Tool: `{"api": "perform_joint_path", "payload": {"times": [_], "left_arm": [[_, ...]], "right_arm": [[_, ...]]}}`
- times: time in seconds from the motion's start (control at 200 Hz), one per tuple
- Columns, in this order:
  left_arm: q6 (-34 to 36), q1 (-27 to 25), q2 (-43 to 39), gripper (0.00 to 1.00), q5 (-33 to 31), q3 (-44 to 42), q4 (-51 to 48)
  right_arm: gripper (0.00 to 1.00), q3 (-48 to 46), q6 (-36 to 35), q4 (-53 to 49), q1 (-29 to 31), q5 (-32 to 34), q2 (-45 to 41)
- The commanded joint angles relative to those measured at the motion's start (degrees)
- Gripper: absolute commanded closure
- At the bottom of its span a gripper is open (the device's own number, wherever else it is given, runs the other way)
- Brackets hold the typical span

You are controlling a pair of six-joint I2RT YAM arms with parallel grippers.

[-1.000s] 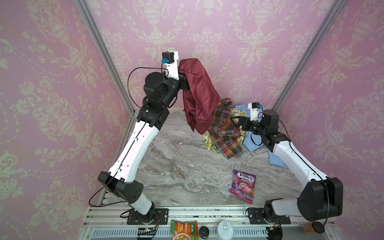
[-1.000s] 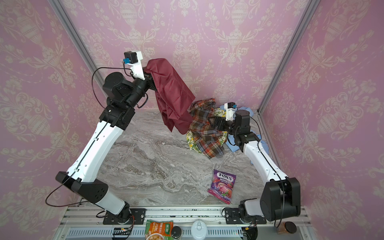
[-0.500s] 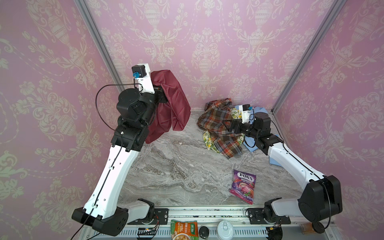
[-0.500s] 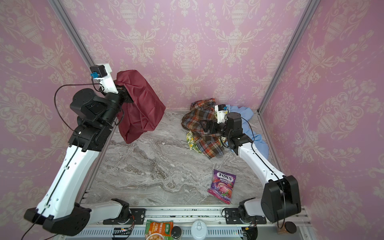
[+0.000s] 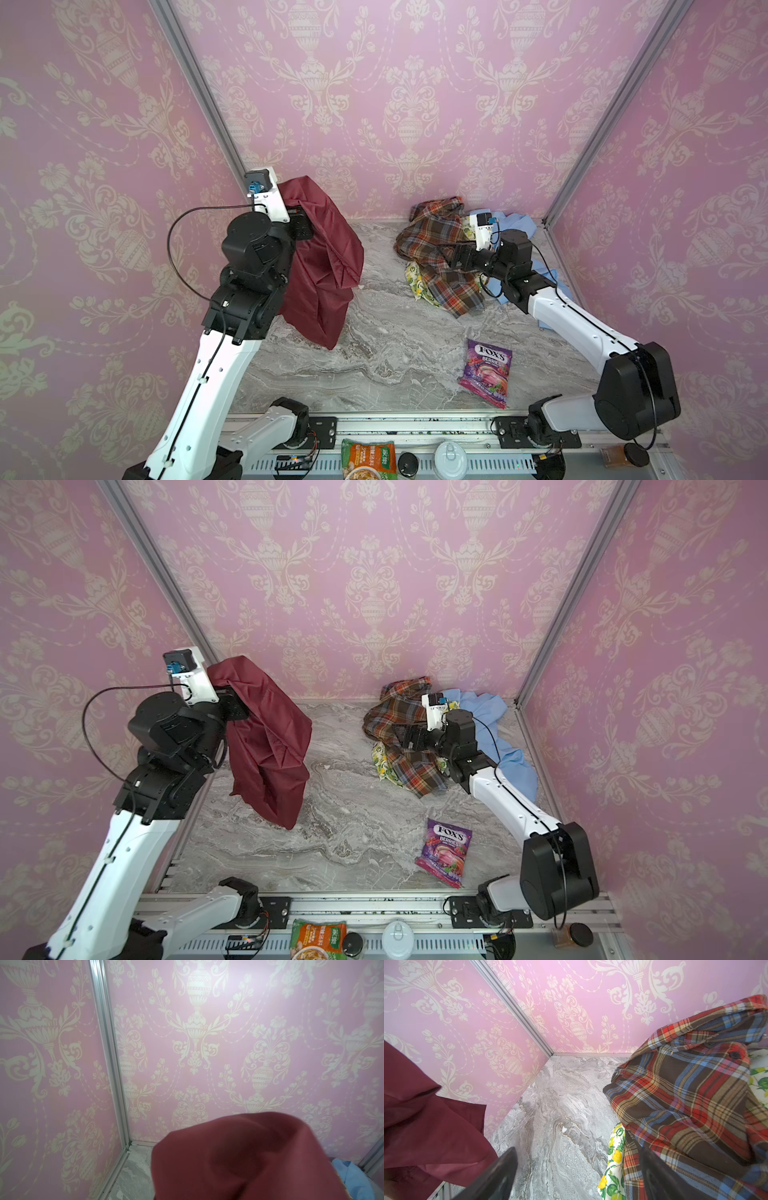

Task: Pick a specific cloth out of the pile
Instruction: 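Lower the maroon cloth onto the table beside the pile with the left gripper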

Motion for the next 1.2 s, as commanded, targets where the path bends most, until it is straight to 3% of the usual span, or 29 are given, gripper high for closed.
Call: {"api": "perform_joint_path", "payload": {"times": [0.0,0.29,0.515,0.871,1.191], "left_arm": [[-0.42,4.96,6.86,1.00,-2.03,-2.56,1.36],[-8.26,17.07,25.09,1.00,6.43,2.81,11.32],[-14.52,20.84,34.20,1.00,12.45,8.38,12.27],[-27.13,23.62,22.54,1.00,17.61,-18.54,19.01],[-34.18,27.99,13.05,1.00,21.99,-35.75,18.94]], "right_arm": [[0.08,-0.93,1.23,2.59,0.34,-1.11,1.46],[0.08,0.28,0.42,2.12,0.41,-1.01,4.53],[0.08,1.72,-0.52,1.60,0.34,-1.31,7.83],[0.09,-0.36,1.54,4.43,0.34,-3.43,8.42],[0.09,-3.51,2.99,6.46,0.51,-3.25,6.34]]}}
